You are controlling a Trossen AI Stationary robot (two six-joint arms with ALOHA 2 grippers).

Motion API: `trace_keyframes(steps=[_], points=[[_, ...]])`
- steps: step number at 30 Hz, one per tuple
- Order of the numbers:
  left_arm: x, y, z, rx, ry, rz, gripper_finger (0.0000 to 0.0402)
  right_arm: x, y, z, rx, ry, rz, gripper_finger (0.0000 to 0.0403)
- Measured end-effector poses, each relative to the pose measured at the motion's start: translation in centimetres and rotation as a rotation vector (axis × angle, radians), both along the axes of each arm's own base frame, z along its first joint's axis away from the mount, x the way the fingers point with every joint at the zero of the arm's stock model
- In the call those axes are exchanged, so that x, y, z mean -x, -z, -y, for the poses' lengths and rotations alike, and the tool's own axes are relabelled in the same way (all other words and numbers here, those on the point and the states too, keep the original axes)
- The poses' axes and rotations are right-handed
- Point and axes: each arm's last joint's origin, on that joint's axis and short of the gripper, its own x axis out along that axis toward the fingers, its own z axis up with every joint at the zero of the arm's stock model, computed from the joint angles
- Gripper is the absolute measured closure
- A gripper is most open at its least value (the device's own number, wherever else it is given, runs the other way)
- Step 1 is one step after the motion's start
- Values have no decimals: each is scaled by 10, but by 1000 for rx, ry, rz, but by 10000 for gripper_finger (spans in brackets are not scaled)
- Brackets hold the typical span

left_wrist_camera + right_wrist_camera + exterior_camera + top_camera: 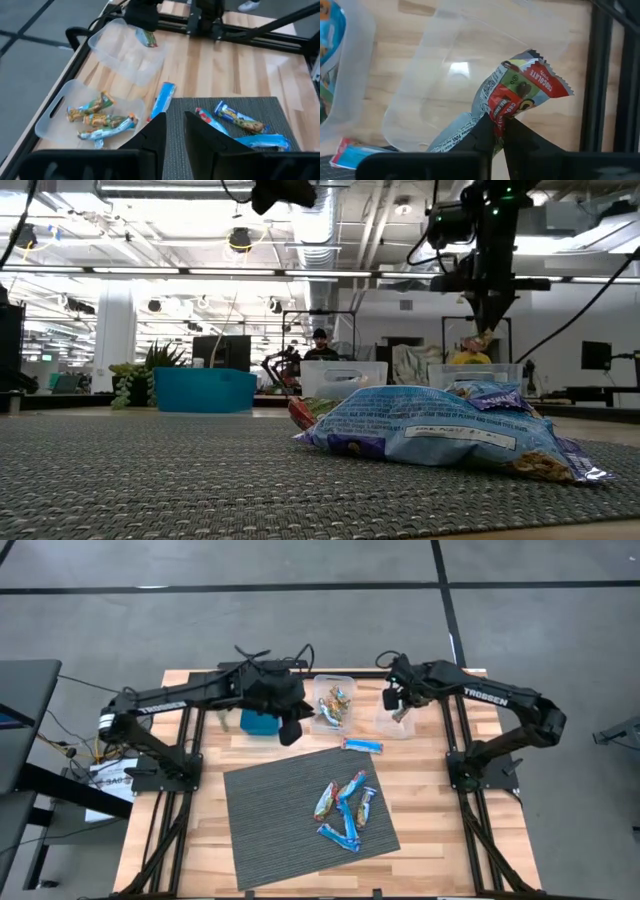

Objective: Pick and place Granola Bars by type
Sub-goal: Put the red granola bar into the right transparent bin

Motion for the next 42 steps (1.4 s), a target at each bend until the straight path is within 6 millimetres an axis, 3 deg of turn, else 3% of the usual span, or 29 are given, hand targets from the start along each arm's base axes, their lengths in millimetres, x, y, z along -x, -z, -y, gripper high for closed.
trace_keyframes(steps=[9, 15, 18, 22, 28, 32, 37, 42], points=[[3, 2, -10, 21, -42, -23, 344, 2, -2, 6, 20, -62, -3, 268], [2, 2, -2, 21, -17, -27, 345, 0, -2, 4, 23, -90, -3, 189], [2, 2, 4, 16, -4, -25, 345, -8, -3, -4, 27, -208, 11, 167], [2, 12, 15, 36, 5, -10, 345, -28, 1, -28, 19, -435, 4, 166], [6, 52, 31, 149, -51, 32, 345, -55, 12, -78, -2, -850, -39, 181], [12, 79, 40, 243, -93, 74, 345, -66, 23, -101, -52, -1026, -74, 188], [22, 99, 49, 289, -157, 103, 345, -79, 46, -113, -113, -1155, -146, 194], [27, 102, 59, 252, -194, 117, 345, -91, 70, -105, -148, -1211, -210, 195]])
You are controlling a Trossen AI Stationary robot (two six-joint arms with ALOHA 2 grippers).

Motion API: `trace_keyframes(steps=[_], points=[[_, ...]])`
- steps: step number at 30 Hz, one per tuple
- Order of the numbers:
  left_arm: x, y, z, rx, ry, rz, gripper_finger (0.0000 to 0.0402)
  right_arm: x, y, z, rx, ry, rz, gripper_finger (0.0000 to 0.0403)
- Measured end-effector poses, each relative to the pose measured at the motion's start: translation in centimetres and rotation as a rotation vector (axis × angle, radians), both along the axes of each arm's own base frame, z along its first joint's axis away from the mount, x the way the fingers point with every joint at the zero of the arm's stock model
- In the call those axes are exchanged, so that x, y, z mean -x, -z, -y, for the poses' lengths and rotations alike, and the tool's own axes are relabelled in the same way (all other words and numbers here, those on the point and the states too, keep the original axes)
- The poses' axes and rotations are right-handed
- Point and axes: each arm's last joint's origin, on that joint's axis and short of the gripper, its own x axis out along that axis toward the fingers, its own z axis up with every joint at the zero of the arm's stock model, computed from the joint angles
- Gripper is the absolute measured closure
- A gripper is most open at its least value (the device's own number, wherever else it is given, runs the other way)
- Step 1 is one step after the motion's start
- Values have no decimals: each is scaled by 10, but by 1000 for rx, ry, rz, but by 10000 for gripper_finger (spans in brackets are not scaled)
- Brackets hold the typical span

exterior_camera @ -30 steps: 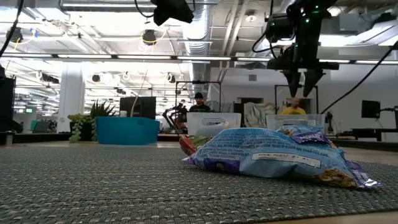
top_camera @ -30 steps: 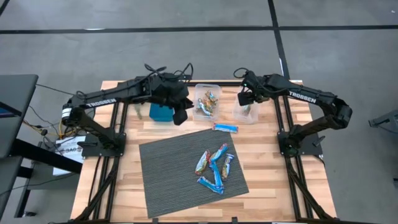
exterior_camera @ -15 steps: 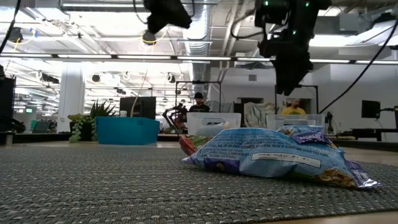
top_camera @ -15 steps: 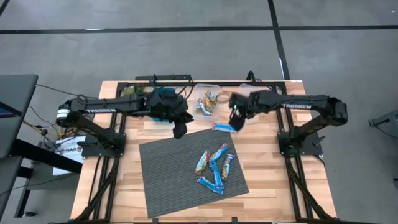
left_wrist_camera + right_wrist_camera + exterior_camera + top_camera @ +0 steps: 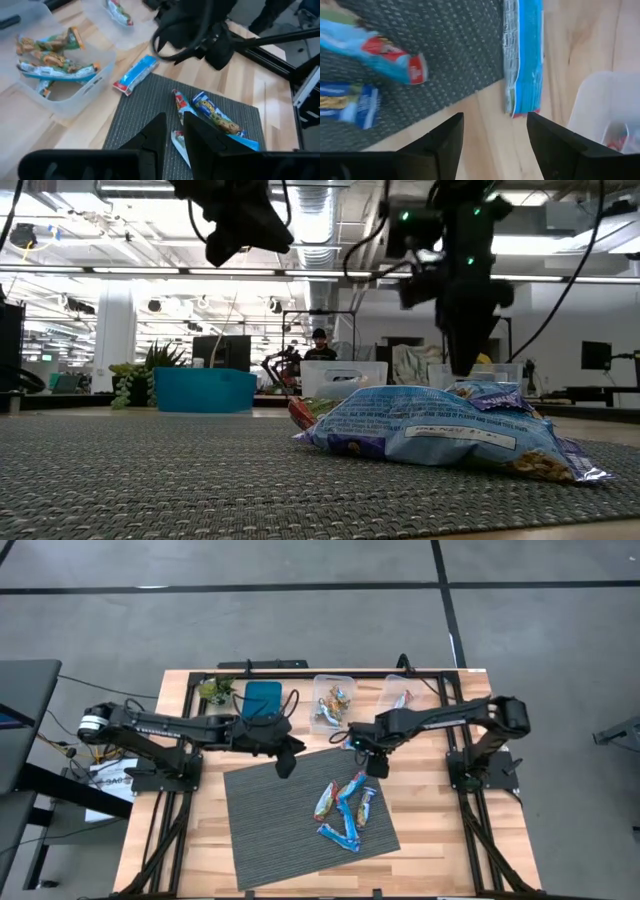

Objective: Pick and place Granola Bars by type
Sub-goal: Put the red granola bar into the right transparent bin

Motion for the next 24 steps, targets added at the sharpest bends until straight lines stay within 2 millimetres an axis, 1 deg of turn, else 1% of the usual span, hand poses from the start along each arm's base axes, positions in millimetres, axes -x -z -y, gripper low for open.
trace_keyframes(steps=[3, 8, 13, 17, 20, 22, 24], points=[[0, 0, 3, -14, -11, -3, 345, -8, 12, 12, 3, 23, 11, 196], [0, 0, 4, 5, -18, 3, 345, -16, 24, 29, -17, 48, 46, 202], [0, 0, 4, 20, -28, 7, 345, -18, 39, 35, -89, 26, 7, 210], [0, 0, 4, 23, -28, 8, 345, -21, 48, 35, -72, 12, -10, 220], [0, 0, 4, 23, -28, 10, 345, -23, 48, 35, -65, 10, 5, 241], [0, 0, 4, 23, -29, 13, 345, -24, 47, 36, -63, 10, 16, 269], [-1, 0, 4, 23, -29, 15, 345, -24, 44, 36, -64, 9, 28, 307]])
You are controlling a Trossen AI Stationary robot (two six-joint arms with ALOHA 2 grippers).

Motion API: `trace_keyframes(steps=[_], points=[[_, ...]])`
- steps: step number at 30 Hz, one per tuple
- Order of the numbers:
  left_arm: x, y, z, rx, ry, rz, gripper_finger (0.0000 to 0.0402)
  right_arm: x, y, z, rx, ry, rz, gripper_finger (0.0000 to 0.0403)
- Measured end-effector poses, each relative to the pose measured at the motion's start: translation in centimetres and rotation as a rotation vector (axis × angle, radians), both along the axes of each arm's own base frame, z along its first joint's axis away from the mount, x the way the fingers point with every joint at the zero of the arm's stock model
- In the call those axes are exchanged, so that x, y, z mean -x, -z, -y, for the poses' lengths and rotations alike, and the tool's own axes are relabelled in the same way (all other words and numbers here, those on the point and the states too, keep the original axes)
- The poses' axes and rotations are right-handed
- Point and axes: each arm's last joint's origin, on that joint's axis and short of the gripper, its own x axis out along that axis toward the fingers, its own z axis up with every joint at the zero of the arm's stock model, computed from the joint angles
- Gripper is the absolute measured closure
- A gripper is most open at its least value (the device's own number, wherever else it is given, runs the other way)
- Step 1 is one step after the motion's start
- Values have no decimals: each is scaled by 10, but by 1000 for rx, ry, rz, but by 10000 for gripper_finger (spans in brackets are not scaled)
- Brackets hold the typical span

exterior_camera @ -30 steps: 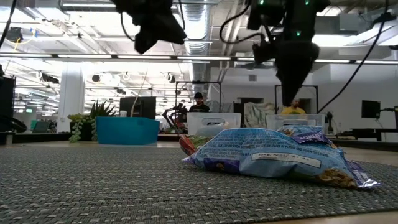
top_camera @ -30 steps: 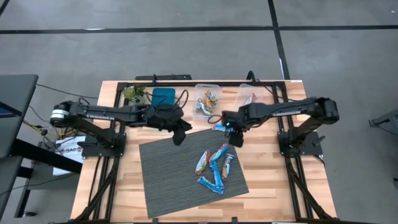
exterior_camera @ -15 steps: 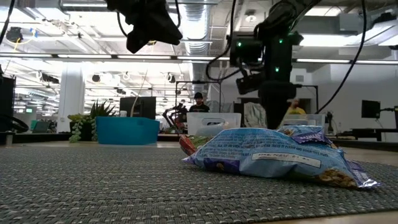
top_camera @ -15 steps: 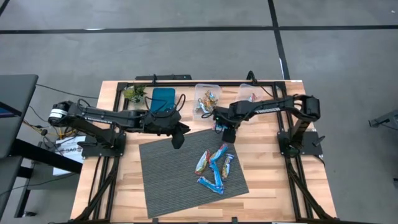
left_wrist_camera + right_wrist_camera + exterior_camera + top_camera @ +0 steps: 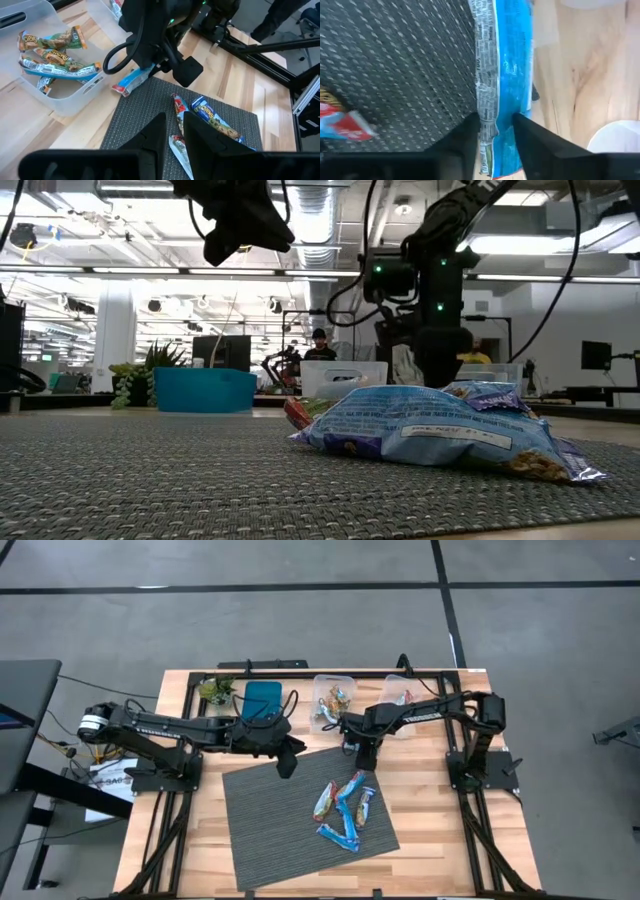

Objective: Pick and place Granola Bars by type
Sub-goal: Put the red granola bar into the right transparent bin

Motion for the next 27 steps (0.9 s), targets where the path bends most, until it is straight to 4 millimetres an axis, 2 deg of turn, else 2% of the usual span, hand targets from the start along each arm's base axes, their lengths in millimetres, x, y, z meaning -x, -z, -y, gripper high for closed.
trace_keyframes(steps=[3, 5, 9, 13, 19, 22, 27], points=[[0, 0, 0, -5, 2, 0, 345, 1, -6, 1, 1, 10, 24, 367], [0, 0, 0, -21, 20, -2, 345, 1, -12, 2, 0, 40, 53, 392], [-2, -2, 1, -34, 82, 20, 345, 7, -35, 7, -22, 140, 138, 385], [-3, -11, 3, -48, 148, 96, 345, 20, -68, 16, -23, 283, 259, 393], [-3, -33, -4, -119, 197, 169, 345, 55, -113, 44, 28, 668, 424, 396], [-4, -45, -14, -135, 233, 154, 345, 76, -125, 60, 62, 868, 446, 396], [-4, -63, -32, -187, 280, 81, 345, 104, -127, 78, 88, 1056, 369, 401]])
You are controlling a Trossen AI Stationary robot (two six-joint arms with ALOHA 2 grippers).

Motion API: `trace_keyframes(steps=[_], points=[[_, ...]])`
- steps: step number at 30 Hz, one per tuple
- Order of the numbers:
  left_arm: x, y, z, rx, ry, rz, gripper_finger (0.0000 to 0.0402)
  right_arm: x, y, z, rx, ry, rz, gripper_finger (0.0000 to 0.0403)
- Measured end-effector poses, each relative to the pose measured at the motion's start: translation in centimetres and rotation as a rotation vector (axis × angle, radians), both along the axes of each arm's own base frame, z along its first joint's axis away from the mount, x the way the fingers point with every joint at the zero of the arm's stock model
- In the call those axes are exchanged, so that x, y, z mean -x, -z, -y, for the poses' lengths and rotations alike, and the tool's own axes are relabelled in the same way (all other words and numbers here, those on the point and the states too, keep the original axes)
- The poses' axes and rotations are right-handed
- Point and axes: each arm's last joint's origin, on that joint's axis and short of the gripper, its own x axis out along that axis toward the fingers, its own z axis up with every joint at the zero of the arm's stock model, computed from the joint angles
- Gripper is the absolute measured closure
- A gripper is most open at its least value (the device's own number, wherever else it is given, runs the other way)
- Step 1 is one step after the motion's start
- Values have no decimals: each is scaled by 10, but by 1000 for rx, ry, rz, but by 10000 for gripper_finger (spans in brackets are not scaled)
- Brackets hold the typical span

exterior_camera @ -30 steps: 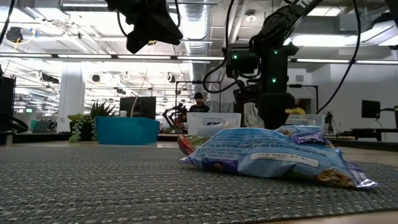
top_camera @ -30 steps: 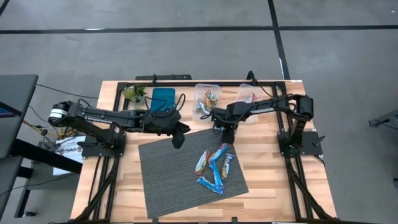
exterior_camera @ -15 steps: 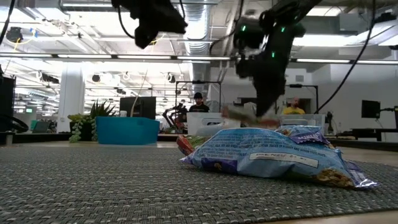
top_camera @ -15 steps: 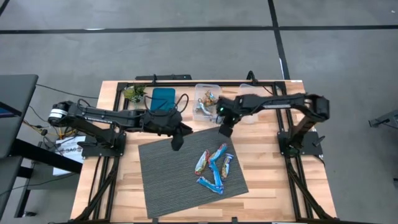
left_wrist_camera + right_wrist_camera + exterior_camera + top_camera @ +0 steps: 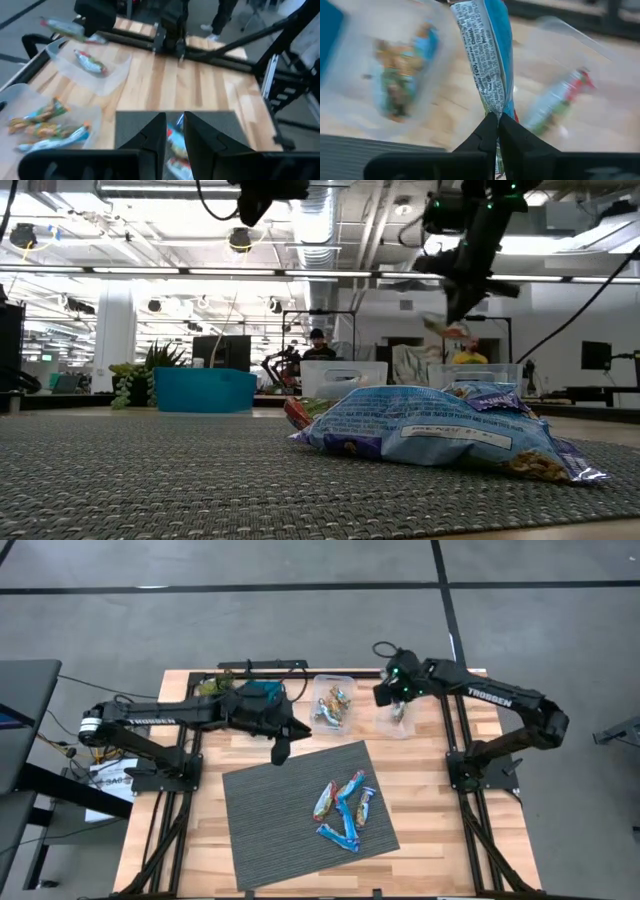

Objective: Pick and place Granola Bars by type
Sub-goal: Put the red granola bar into the right transparent bin

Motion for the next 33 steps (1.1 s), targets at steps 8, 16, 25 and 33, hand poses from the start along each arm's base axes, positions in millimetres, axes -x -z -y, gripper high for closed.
trace_keyframes(steps=[8, 16, 25, 33], points=[[-1, -10, -18, 10, 52, -38, 345, 6, 18, 15, -88, 80, -107, 389], [0, -8, -17, 16, 52, -58, 345, -6, 33, 12, -140, -41, -160, 302], [0, -6, -10, 26, -12, -86, 345, -36, 20, -25, 2, -319, -70, 204], [1, 31, 12, 117, -116, -171, 345, -65, 17, -103, 132, -901, -74, 186]])
